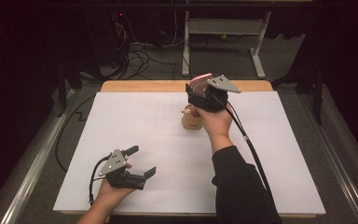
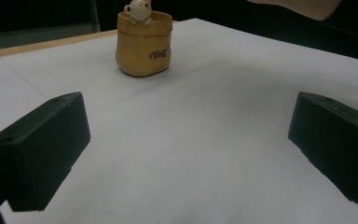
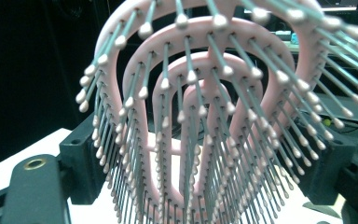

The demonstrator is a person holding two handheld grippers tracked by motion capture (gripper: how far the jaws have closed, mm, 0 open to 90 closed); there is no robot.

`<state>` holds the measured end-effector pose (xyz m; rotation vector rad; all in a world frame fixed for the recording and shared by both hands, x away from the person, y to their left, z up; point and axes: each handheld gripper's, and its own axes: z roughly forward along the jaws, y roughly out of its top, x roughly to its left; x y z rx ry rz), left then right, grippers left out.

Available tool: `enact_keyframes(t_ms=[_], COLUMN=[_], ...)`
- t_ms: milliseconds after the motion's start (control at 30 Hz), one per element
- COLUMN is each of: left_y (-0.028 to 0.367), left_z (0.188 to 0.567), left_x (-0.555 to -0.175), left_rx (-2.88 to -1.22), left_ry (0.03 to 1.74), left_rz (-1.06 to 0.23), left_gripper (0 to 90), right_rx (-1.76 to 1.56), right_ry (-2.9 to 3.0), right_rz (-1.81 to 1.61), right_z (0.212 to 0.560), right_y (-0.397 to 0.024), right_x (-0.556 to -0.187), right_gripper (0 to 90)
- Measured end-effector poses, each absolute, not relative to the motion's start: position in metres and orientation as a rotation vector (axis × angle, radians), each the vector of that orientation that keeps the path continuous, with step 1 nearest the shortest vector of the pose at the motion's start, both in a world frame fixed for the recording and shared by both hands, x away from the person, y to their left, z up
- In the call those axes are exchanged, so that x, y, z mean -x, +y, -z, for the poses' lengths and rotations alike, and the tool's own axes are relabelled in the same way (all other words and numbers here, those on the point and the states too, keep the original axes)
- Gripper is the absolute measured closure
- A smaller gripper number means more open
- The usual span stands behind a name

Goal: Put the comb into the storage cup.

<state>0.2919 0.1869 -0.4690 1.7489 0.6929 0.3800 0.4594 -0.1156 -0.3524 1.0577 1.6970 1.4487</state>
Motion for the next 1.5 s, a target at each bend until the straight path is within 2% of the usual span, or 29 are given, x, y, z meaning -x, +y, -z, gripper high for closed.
enact_keyframes(t_ms=[1500], left_y=[0.187], left_z=[0.47], left_x=[-0.292], left_rx=[-1.754], left_ry=[0.695], left_rz=[-0.376], left_gripper=[0.0], right_rx=[-1.074], right_ry=[1.752], right_rz=[-1.428], right_z=[0.375], right_y=[-0.104], right_x=[-0.47], right_gripper=[19.9])
